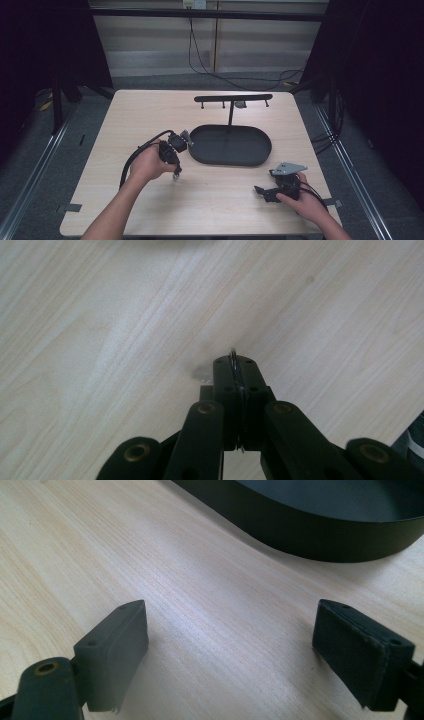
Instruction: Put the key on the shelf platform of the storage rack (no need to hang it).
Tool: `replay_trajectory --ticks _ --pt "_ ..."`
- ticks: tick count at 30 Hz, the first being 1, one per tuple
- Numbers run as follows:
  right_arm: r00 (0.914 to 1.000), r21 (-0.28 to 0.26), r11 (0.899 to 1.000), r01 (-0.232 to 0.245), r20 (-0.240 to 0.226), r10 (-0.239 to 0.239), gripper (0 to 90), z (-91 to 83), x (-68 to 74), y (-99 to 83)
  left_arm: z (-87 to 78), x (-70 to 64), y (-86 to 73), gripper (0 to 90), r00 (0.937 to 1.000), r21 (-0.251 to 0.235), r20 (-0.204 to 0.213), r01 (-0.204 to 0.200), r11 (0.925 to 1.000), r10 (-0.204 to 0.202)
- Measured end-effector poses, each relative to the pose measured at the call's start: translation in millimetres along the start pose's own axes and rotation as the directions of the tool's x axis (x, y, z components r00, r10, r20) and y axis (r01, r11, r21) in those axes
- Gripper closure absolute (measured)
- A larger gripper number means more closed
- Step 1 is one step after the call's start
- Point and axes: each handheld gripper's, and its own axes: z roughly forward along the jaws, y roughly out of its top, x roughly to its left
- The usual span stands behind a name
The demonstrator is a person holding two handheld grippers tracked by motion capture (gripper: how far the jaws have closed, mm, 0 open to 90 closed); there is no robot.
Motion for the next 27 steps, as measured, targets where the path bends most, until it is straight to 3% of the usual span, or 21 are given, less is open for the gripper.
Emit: replay_trajectory --ticks 10,27 --pt "1.0000 0.000 1.000 0.001 0.000 -0.001 14.2 0.0 0.0 0.0 -16.8 -7.2 12.7 89.3 0.9998 -0.003 0.013 -0.017 0.9998 0.017" --pt "1.0000 -0.001 1.000 -0.002 0.000 0.002 14.2 0.1 0.1 0.0 -27.6 -15.2 36.5 89.2 0.9981 -0.006 0.044 -0.042 0.9991 0.042"
